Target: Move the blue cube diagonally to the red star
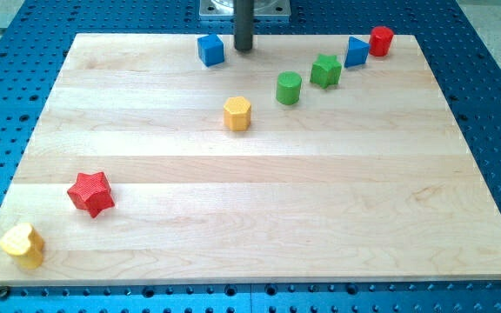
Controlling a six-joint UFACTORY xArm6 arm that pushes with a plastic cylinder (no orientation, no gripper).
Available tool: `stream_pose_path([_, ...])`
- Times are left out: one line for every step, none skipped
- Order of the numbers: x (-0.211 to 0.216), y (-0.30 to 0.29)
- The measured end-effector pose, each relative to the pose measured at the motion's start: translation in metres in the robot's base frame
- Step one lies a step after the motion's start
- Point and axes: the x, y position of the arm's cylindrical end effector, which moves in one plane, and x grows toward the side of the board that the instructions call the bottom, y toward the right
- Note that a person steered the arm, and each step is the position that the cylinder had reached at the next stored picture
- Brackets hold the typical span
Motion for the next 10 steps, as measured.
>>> stream_pose_path([0.01,-0.062])
stream_pose_path([0.087,-0.134])
stream_pose_path([0.079,-0.14])
stream_pose_path([0.044,-0.111])
stream_pose_path([0.11,-0.105])
stream_pose_path([0.175,-0.109])
stream_pose_path([0.127,-0.104])
stream_pose_path([0.124,-0.066])
stream_pose_path([0.156,-0.068])
stream_pose_path([0.217,-0.114])
